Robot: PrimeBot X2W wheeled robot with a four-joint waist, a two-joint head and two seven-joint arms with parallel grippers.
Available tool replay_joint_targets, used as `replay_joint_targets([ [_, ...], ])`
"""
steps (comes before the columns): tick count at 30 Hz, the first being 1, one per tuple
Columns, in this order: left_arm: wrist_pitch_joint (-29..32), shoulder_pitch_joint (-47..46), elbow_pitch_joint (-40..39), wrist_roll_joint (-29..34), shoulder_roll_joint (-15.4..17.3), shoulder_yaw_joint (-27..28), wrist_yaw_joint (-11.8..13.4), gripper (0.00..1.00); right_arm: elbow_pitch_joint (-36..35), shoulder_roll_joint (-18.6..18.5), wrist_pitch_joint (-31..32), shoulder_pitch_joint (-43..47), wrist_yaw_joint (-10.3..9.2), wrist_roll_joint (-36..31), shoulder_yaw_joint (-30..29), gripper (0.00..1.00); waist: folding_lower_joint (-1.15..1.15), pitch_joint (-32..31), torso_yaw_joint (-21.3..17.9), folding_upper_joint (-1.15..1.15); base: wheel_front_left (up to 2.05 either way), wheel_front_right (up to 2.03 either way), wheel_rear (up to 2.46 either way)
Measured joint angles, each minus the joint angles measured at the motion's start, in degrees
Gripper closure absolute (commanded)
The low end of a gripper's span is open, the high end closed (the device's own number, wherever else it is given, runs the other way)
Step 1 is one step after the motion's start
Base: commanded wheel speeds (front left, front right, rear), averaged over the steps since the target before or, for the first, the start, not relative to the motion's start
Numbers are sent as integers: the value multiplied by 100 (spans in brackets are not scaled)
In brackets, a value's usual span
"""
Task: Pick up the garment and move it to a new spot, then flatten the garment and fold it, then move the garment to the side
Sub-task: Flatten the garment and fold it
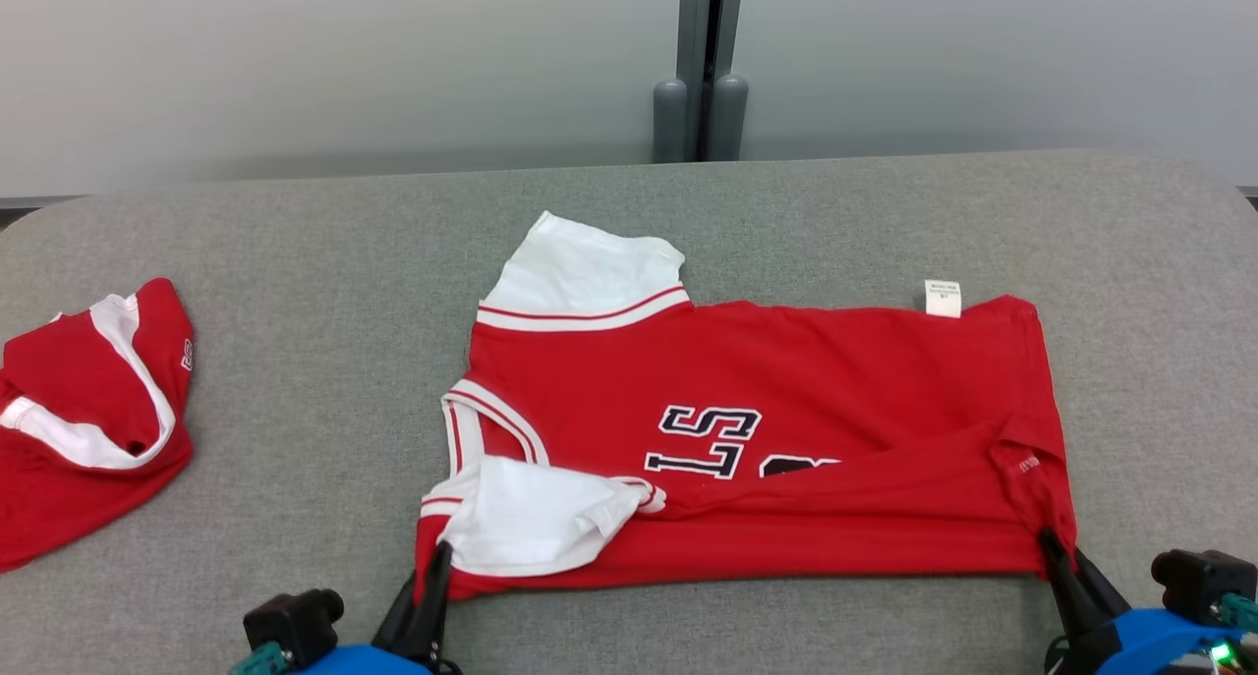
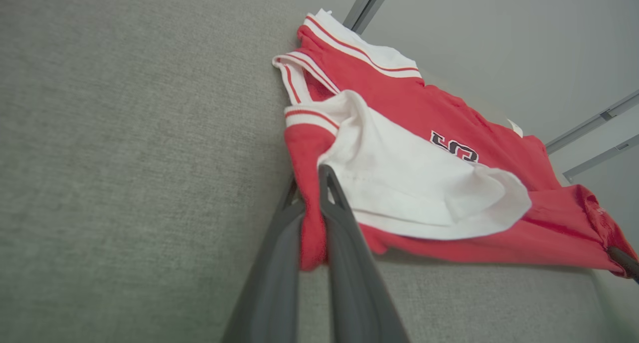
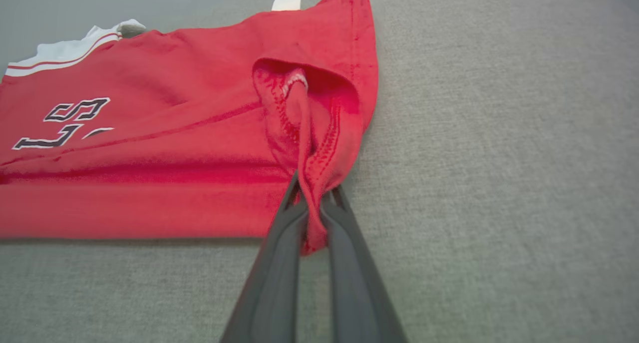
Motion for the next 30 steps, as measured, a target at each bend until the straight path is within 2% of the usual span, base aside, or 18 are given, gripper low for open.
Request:
replay_joint_targets([
  [5, 49, 337, -356, -13, -8, -63, 180, 100, -654, 166, 371, 555, -2, -57, -347, 100, 0, -32, -25, 0, 0, 0, 0],
  [6, 49, 369, -391, 25, -3, -75, 232, 67, -756, 216, 421, 634, -2, -103, -421, 53, 0, -43, -33, 0, 0, 0, 0],
  [7, 48, 380, -425, 86, 1, -81, 271, 1, -853, 254, 448, 688, -2, -144, -491, 0, 0, -50, -39, 0, 0, 0, 0],
  [10, 9, 377, -567, 218, 13, 26, 374, 0, -1187, 379, 491, 751, -5, -345, -728, 0, 0, -80, -52, 0, 0, 0, 0],
  [14, -24, 367, -772, 415, -14, 503, 479, 0, -1564, 510, 449, 784, -7, -645, -1004, 0, 1, -143, -57, 0, 0, 0, 0],
  [22, -36, 368, -1586, 1605, -277, 1683, 554, 0, -2183, 911, 133, 661, -5, -1004, -1134, 0, 0, -243, -51, 0, 0, 0, 0],
  [30, -38, 378, -1779, 2521, -338, 2312, 500, 0, -2435, 1121, -167, 507, -5, -1190, -1049, 0, 1, -336, -10, 0, 0, 0, 0],
])
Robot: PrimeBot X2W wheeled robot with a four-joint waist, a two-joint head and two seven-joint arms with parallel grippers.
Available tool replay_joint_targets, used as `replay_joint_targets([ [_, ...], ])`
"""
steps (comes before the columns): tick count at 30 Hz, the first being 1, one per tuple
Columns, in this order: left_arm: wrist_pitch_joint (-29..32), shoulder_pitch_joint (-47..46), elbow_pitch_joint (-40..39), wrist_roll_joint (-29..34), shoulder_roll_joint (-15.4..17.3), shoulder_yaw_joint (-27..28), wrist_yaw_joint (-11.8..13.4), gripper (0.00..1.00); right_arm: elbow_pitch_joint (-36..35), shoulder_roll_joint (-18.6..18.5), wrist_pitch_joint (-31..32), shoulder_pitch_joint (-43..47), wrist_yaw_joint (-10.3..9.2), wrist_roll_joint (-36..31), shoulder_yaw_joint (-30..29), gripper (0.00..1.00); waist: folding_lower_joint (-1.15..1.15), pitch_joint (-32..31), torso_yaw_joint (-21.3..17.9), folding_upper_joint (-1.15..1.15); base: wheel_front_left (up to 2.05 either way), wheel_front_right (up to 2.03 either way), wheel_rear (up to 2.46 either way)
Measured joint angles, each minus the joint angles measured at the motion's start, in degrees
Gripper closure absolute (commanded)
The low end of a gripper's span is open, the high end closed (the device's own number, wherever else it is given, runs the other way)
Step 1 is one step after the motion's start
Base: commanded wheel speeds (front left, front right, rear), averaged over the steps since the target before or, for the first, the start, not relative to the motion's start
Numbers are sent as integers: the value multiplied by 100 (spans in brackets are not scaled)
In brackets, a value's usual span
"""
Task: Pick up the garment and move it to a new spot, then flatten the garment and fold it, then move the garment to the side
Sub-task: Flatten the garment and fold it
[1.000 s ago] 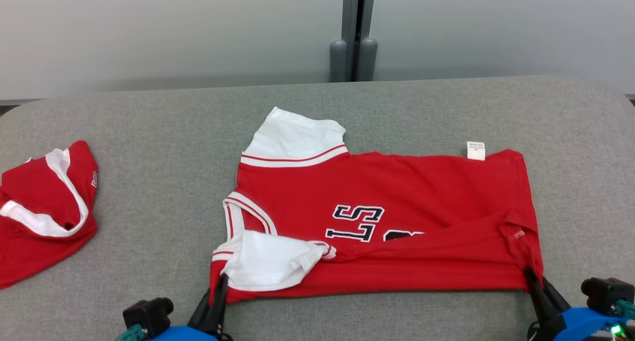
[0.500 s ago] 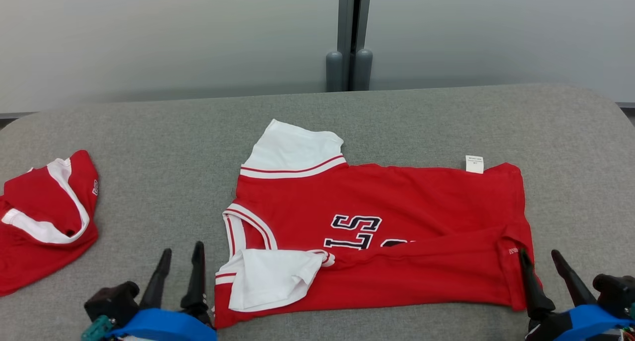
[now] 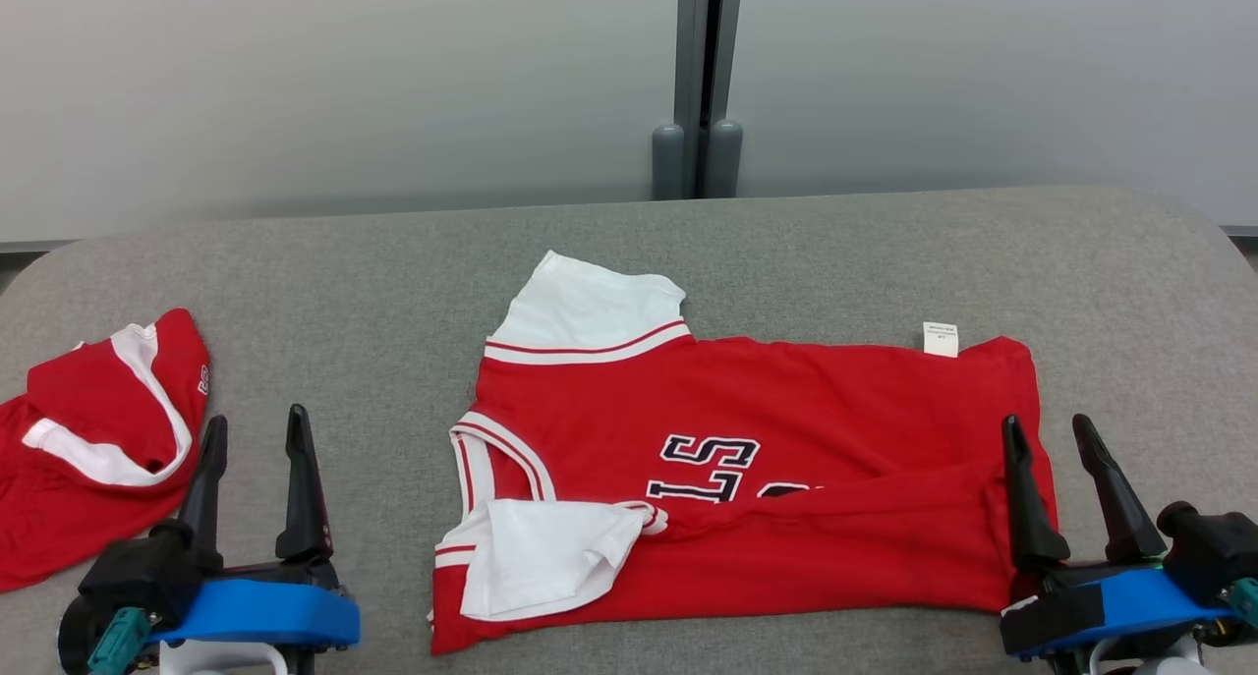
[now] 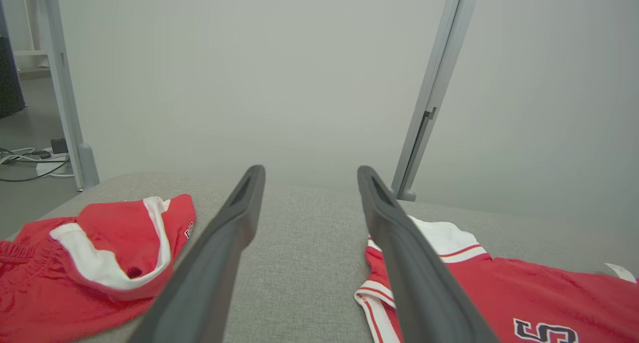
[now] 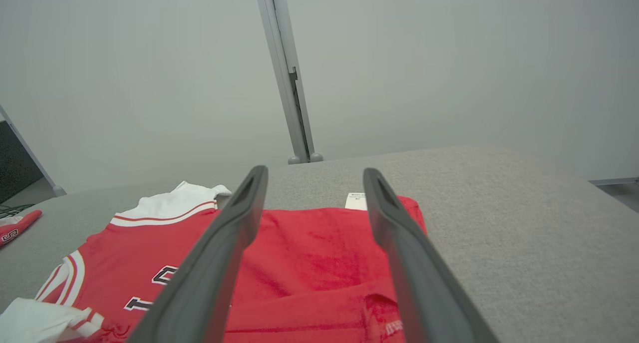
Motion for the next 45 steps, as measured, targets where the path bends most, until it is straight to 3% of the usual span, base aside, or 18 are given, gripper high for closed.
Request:
replay_joint_targets([
  [11, 0, 134, 269, 921, 11, 220, -205, 0, -51, 91, -115, 126, 0, -360, 96, 0, 0, -65, 67, 1, 0, 0, 0],
  [28, 0, 216, 795, 1289, -241, 543, -547, 0, 307, 194, -123, 391, 0, -498, 315, 0, 0, -155, 114, 1, 0, 0, 0],
  [45, 0, 254, 843, 1496, -425, 818, -683, 0, 347, 224, -123, 443, 0, -554, 320, 0, 0, -243, 101, 1, 0, 0, 0],
])
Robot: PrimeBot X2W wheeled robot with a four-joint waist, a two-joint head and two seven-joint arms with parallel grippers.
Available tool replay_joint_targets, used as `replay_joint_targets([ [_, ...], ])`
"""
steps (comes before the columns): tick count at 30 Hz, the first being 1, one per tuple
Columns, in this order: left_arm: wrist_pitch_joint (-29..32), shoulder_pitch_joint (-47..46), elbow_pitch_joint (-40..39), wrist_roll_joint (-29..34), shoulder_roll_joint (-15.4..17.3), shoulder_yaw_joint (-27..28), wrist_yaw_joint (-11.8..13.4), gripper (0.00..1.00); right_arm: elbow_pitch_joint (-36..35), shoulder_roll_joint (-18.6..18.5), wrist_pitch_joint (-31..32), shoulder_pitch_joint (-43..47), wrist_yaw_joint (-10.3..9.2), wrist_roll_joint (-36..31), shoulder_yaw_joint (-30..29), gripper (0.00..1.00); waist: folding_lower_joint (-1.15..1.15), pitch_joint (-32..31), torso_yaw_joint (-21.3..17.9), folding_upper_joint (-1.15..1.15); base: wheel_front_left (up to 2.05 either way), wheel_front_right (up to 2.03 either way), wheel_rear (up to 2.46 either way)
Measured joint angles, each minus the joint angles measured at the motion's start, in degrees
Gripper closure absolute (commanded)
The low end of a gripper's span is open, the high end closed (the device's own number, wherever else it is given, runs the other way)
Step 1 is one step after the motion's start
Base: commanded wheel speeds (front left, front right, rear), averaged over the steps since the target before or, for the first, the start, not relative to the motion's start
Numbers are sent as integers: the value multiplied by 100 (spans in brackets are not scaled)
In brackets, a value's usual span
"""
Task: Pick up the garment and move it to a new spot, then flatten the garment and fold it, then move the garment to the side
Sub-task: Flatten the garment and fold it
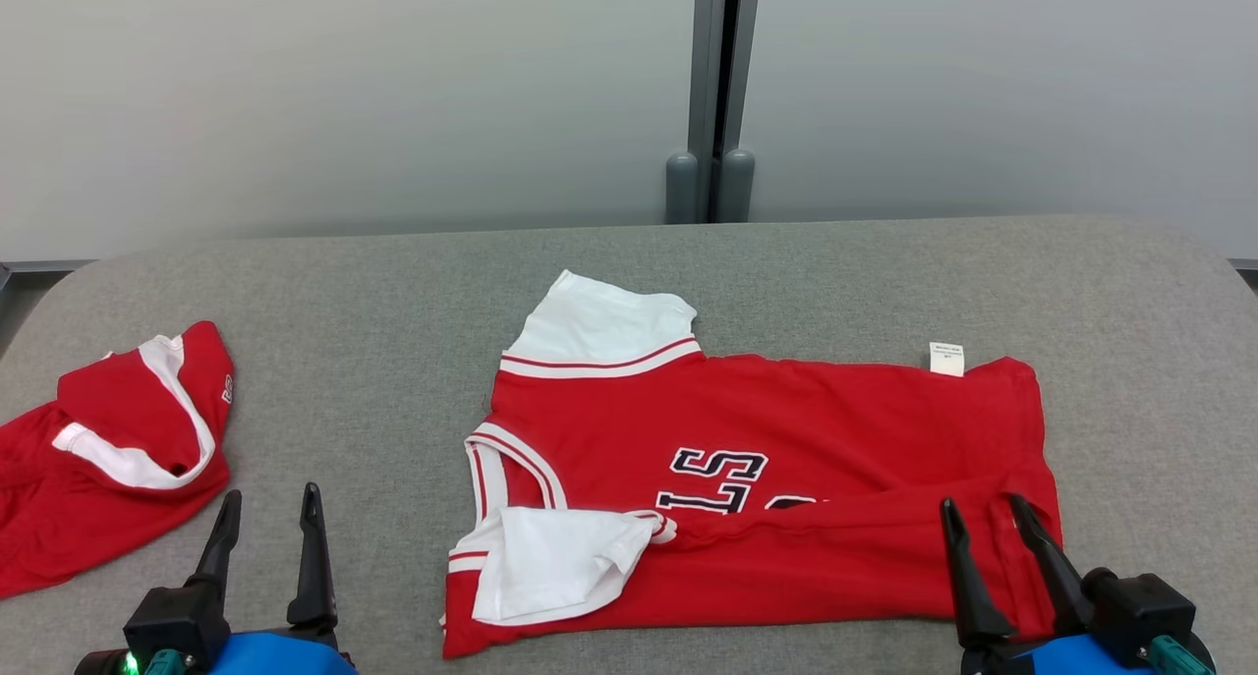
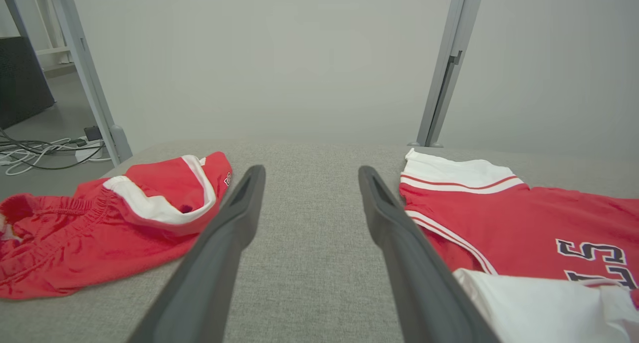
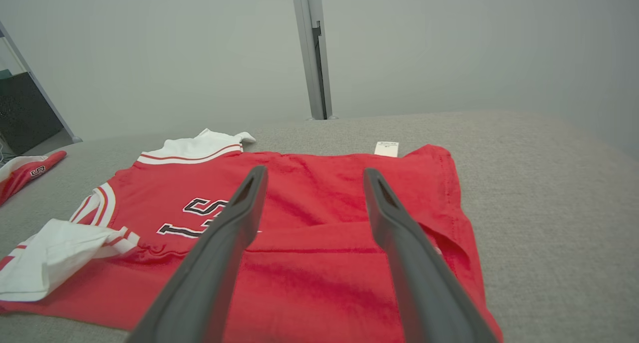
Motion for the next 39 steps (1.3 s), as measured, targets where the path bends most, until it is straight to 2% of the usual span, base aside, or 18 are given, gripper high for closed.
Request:
replay_joint_targets([
  [39, 0, -94, 51, 253, -119, 268, -127, 0, 5, 5, 0, -35, 0, -58, -107, 0, 0, 143, -65, 0, 0, 0, 0],
])
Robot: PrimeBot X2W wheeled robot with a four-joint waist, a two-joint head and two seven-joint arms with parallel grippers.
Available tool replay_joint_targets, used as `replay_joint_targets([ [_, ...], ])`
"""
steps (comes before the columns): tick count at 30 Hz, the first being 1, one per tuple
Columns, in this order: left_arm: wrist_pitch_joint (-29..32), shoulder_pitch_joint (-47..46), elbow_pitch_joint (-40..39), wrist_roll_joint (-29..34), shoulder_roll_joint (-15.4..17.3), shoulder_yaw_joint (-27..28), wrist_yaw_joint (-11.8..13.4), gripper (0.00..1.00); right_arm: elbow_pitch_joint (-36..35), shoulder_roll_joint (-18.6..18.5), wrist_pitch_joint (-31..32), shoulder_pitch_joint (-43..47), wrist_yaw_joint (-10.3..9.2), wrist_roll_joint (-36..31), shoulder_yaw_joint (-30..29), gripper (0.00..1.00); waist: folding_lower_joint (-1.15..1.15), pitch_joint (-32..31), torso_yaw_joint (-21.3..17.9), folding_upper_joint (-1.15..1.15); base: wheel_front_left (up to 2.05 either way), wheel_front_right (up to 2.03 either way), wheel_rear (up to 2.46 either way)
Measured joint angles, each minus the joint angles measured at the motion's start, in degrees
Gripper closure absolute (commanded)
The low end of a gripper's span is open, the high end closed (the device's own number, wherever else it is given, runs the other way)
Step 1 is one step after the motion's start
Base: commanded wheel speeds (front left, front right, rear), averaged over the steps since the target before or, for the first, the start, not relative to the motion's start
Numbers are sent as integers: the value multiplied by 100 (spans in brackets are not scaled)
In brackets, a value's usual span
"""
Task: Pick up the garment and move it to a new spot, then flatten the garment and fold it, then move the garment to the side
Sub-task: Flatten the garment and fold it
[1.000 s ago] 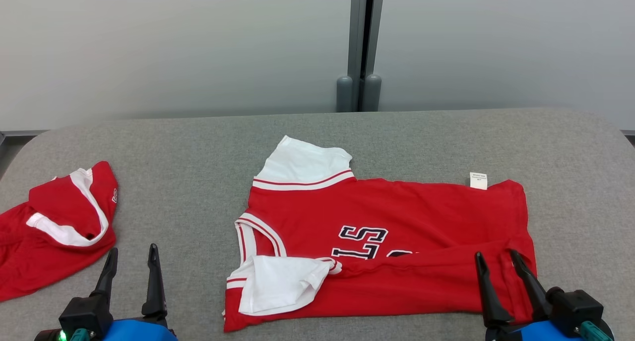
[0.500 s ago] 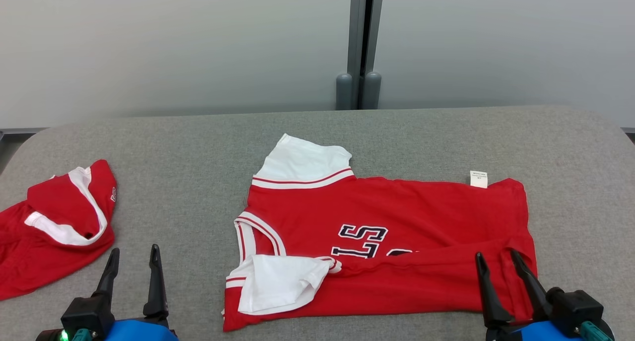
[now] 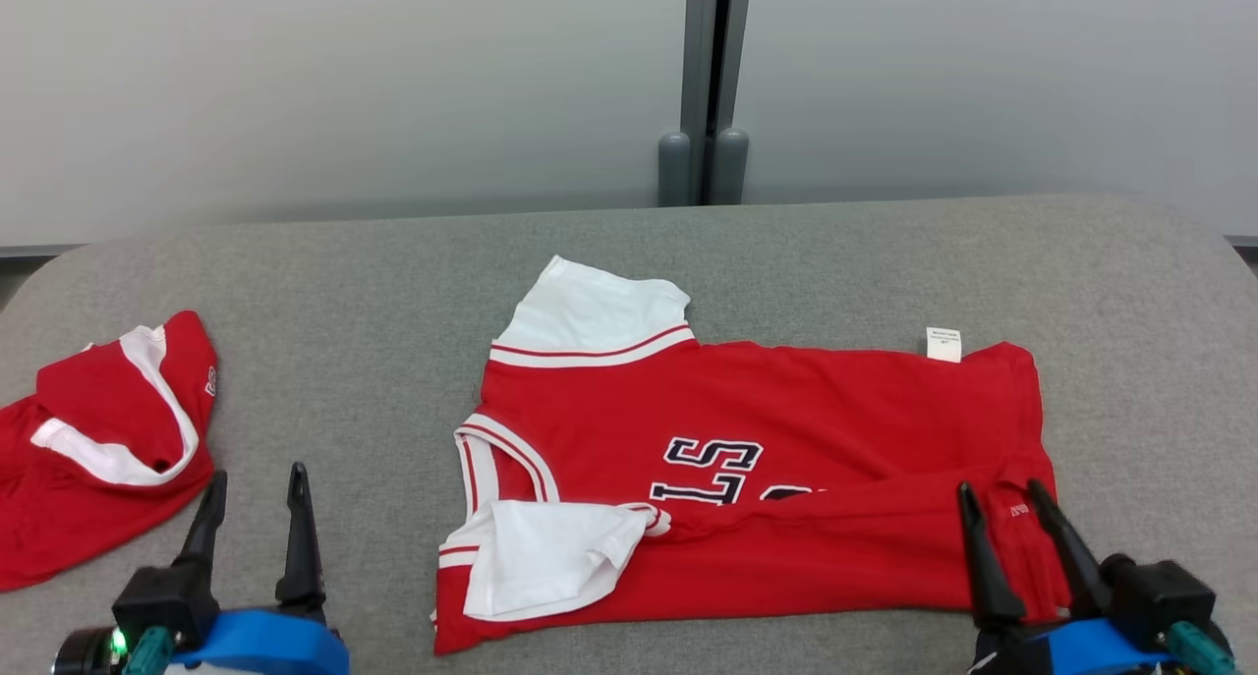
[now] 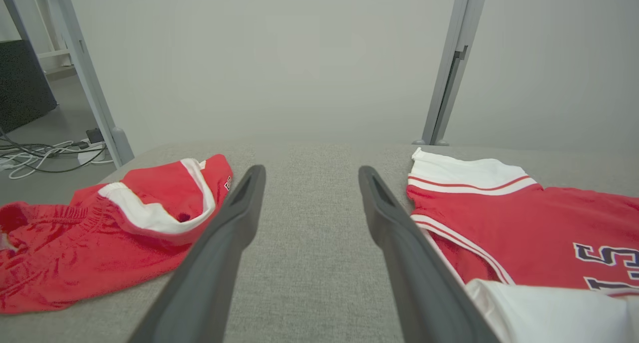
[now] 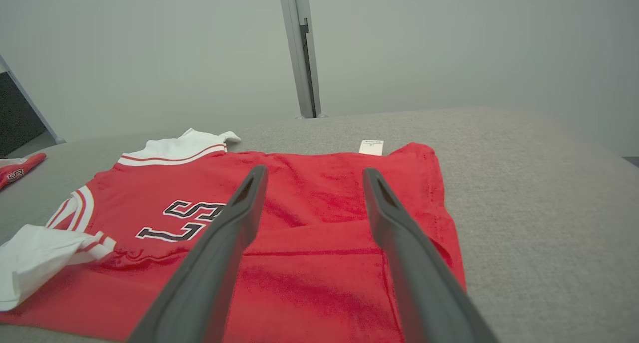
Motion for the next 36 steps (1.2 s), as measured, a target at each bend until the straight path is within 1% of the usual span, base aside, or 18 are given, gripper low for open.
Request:
replay_joint_targets([
  [4, 0, -480, 64, 3, 122, -143, -32, 0, -18, -73, 0, -292, 0, 38, -225, 0, 0, 146, -76, 0, 0, 0, 0],
  [9, 1, -1610, 363, -113, 414, -552, -57, 0, 64, -356, 2, -956, 0, -32, -343, 0, 1, 505, -232, 1, 0, 0, 0],
  [12, 147, -2471, 575, -274, 655, -987, -75, 0, 219, -514, 174, -1553, 0, -85, -330, 0, 1, 836, -388, 0, 0, 0, 0],
  [14, 485, -3593, 784, -616, 1009, -1584, -77, 0, 534, -754, 501, -2380, 0, -102, -292, 0, 2, 1343, -622, 1, 0, 0, 0],
  [15, 578, -3873, 856, -727, 1098, -1729, -77, 0, 635, -801, 571, -2585, 0, -99, -272, 0, 2, 1463, -669, 1, 0, 0, 0],
  [18, 884, -4593, 1095, -1053, 1332, -2199, -78, 0, 996, -900, 858, -3088, 0, -77, -154, 0, 3, 1798, -797, 2, 0, 0, 0],
  [22, 1304, -5250, 1485, -1529, 1557, -2852, -78, 0, 1396, -958, 1047, -3612, 0, 56, 119, 0, 2, 2132, -936, 1, 0, 0, 0],
  [23, 1456, -5513, 1669, -1780, 1660, -3216, -78, 0, 1541, -967, 1024, -3813, 0, 149, 238, 0, 2, 2264, -1005, 2, 0, 0, 0],
  [25, 1653, -5700, 1895, -1980, 1739, -3608, -78, 0, 1697, -992, 1000, -3981, 0, 218, 337, 0, 2, 2356, -1051, 2, 0, 0, 0],
  [28, 1806, -5876, 2174, -2334, 1825, -4002, -78, 0, 1914, -1007, 935, -4152, 0, 315, 491, 0, 1, 2468, -1132, 2, 0, 0, 0],
  [31, 1958, -5952, 2408, -2665, 1892, -4361, -79, 0, 2151, -998, 886, -4289, 0, 467, 662, 0, 1, 2548, -1211, 2, 0, 0, 0],
  [34, 2060, -6033, 2597, -3053, 1957, -4587, -78, 0, 2386, -994, 823, -4432, 0, 622, 839, 0, 0, 2645, -1279, 1, 0, 0, 0],
  [36, 2083, -6106, 2681, -3149, 2011, -4789, -79, 0, 2543, -996, 740, -4523, 0, 686, 926, 0, 1, 2706, -1303, 1, 0, 0, 0],
])
